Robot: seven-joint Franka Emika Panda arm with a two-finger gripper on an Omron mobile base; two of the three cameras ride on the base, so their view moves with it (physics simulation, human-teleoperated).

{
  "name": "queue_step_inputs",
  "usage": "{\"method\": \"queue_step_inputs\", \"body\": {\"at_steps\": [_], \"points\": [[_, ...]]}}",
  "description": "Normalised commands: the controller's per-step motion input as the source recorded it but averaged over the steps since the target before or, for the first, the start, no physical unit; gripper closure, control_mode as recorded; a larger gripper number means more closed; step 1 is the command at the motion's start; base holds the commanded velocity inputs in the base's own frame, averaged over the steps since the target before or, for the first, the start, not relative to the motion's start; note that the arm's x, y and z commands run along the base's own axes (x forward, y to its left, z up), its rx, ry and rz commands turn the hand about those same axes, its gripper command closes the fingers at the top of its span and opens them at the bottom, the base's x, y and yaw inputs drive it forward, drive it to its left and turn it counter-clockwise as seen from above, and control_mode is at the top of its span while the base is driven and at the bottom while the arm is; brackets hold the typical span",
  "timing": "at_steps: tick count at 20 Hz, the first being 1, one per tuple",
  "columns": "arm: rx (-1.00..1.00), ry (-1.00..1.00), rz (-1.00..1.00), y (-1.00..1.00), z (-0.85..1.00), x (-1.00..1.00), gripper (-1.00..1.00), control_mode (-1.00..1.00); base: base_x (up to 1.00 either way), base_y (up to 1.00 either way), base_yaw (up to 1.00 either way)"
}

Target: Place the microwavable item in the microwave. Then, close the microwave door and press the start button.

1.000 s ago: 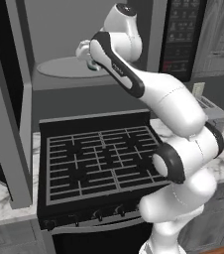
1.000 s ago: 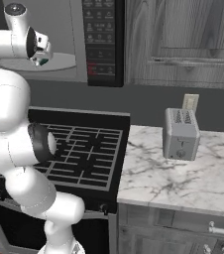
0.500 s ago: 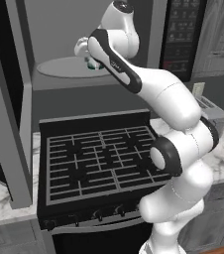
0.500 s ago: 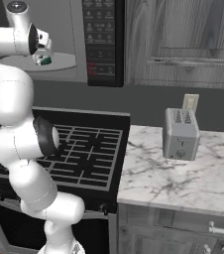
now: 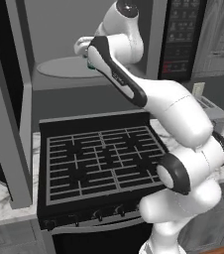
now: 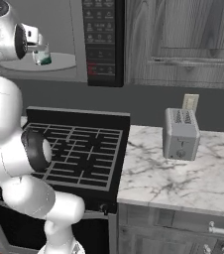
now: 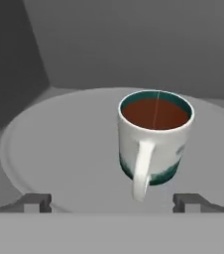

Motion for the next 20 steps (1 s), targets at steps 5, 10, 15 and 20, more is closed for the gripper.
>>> {"method": "queue_step_inputs", "body": {"at_steps": [5, 10, 15, 20], "points": [[-0.02, -0.27, 0.0, 0.0, -0.16, -0.97, -1.0, -1.0, 0.0, 0.0, 0.0], [-0.12, -0.26, 0.0, 0.0, -0.63, -1.0, -1.0, -1.0, 0.0, 0.0, 0.0], [-0.28, -0.37, 0.0, 0.0, -0.75, -1.0, -1.0, -1.0, 0.0, 0.0, 0.0], [-0.36, -0.41, 0.0, 0.16, -0.53, -0.97, -1.0, -1.0, 0.0, 0.0, 0.0]]}}
